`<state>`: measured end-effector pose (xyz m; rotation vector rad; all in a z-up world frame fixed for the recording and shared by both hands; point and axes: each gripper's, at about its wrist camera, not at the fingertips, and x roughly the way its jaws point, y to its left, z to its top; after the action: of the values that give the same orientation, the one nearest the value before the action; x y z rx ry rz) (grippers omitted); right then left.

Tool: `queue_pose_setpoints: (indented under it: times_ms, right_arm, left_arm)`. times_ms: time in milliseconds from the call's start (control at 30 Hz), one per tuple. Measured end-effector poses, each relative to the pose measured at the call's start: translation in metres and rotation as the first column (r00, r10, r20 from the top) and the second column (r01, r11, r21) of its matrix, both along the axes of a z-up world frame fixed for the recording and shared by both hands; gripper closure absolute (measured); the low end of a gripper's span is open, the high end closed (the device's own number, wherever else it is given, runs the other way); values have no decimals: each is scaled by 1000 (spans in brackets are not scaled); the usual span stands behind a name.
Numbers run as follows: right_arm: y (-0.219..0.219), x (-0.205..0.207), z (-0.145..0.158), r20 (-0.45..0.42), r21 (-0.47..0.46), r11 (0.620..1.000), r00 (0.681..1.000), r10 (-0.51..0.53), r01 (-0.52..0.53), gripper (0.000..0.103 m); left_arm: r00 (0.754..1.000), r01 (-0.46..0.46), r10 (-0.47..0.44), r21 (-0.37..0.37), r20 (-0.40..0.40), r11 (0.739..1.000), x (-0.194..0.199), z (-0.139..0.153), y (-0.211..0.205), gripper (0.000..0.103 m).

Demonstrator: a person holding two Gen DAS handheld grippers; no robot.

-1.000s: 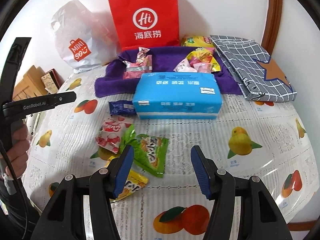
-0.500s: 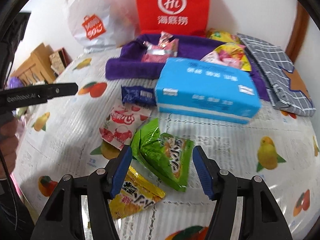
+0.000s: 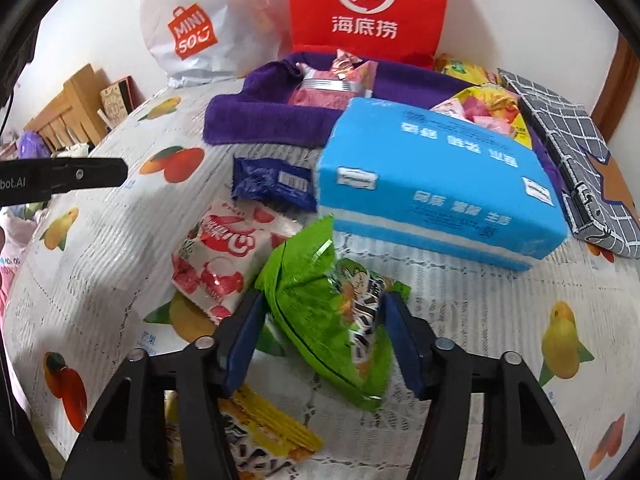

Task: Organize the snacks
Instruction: 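Grasp the pink fruit-jelly bag with the left gripper while the right grasps the green snack bag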

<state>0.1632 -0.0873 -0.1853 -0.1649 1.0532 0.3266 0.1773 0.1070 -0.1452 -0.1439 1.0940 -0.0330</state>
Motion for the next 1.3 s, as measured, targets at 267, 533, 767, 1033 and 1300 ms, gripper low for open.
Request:
queue_pose_setpoints:
  times_ms: [267, 533, 767, 1033, 1300]
  right_arm:
    - [-48, 4, 8, 23, 1, 993, 992, -120, 120, 53]
    - [-92, 8, 2, 56, -44, 973, 973, -224, 226, 54]
    - [-120, 7, -3, 63, -56, 968, 968, -243, 246, 55]
    - [-138, 10, -8, 64, -40, 968, 967, -246, 249, 55]
    - [-141, 20, -11, 85, -27, 967, 965, -249, 252, 55]
  left_arm:
    - [1000, -7, 6, -68, -18, 998, -11, -16, 3, 55]
    - [997, 66, -71, -118, -38, 991, -11, -24, -35, 55]
    - [994, 88, -95, -111, -61, 990, -4, -31, -59, 53]
    - [990, 88, -99, -116, -95, 989, 5, -41, -73, 44]
    - [993, 102, -102, -1, -65, 995, 11, -45, -97, 35]
